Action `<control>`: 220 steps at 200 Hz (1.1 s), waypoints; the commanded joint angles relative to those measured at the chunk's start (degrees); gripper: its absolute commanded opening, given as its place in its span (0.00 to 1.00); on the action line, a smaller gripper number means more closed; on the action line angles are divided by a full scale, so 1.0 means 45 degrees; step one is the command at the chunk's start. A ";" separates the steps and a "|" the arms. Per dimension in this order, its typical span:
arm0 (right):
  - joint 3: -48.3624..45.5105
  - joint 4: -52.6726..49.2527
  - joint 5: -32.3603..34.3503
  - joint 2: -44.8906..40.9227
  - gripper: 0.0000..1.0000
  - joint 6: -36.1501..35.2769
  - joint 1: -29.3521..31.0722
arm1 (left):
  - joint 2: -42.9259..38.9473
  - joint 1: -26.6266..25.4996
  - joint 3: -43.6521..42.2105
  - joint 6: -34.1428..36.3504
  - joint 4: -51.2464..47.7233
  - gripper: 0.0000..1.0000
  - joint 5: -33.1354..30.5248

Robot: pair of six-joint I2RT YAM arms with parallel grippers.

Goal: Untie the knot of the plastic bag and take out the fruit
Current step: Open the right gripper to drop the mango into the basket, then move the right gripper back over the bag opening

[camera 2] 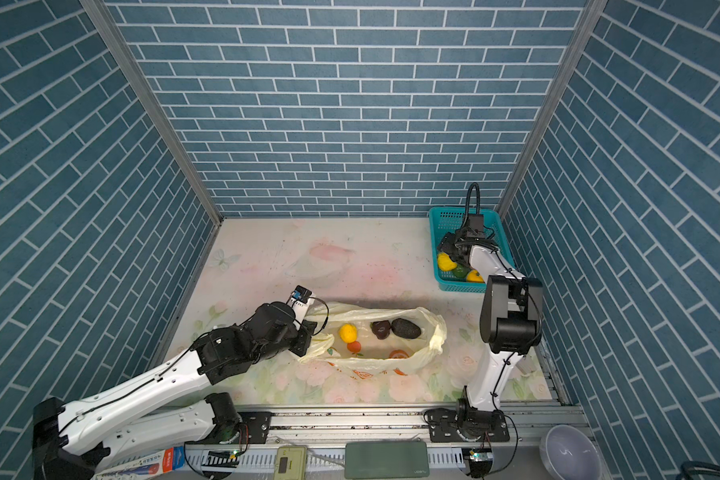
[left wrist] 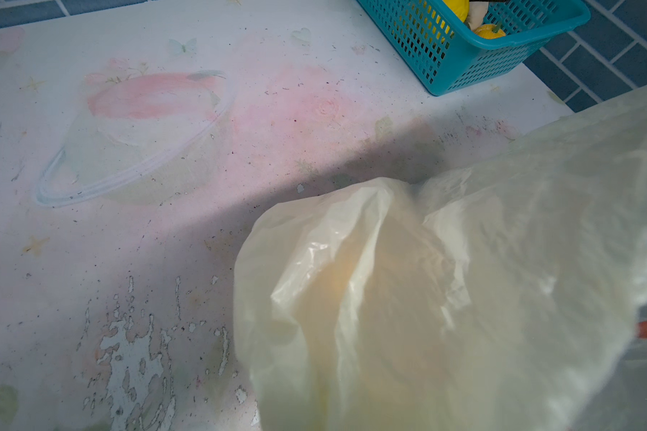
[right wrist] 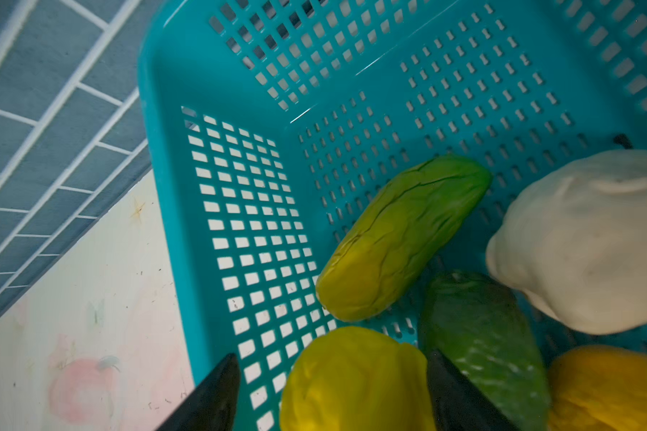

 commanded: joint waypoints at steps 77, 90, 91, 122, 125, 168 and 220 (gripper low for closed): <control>0.1534 -0.4005 -0.0794 -0.3998 0.82 -0.0776 0.0918 | 0.0233 0.0066 0.0400 -0.0093 0.0171 0.00 0.0190; 0.2247 -0.5125 -0.1371 -0.4699 0.82 -0.0757 0.1659 | 0.0239 0.0059 0.0427 -0.0134 0.0176 0.00 0.0230; 0.2300 -0.5210 -0.1418 -0.4741 0.82 -0.0756 0.1722 | 0.0248 0.0057 0.0438 -0.0140 0.0173 0.00 0.0239; 0.4286 -0.7914 -0.2023 -0.5625 0.81 -0.0638 0.4019 | 0.0421 0.0056 0.0430 -0.0156 0.0190 0.00 0.0394; 0.4385 -0.8138 -0.2062 -0.5696 0.80 -0.0580 0.4220 | 0.0447 0.0056 0.0430 -0.0147 0.0190 0.00 0.0385; 0.4424 -0.9534 -0.1688 -0.6828 0.78 0.0601 0.7738 | 0.0593 0.0079 0.0623 -0.0147 -0.0129 0.00 0.0255; 0.3855 -0.9608 -0.0419 -0.7410 0.76 0.2154 1.1605 | 0.0543 0.0080 0.0718 -0.0175 -0.0527 0.00 0.0087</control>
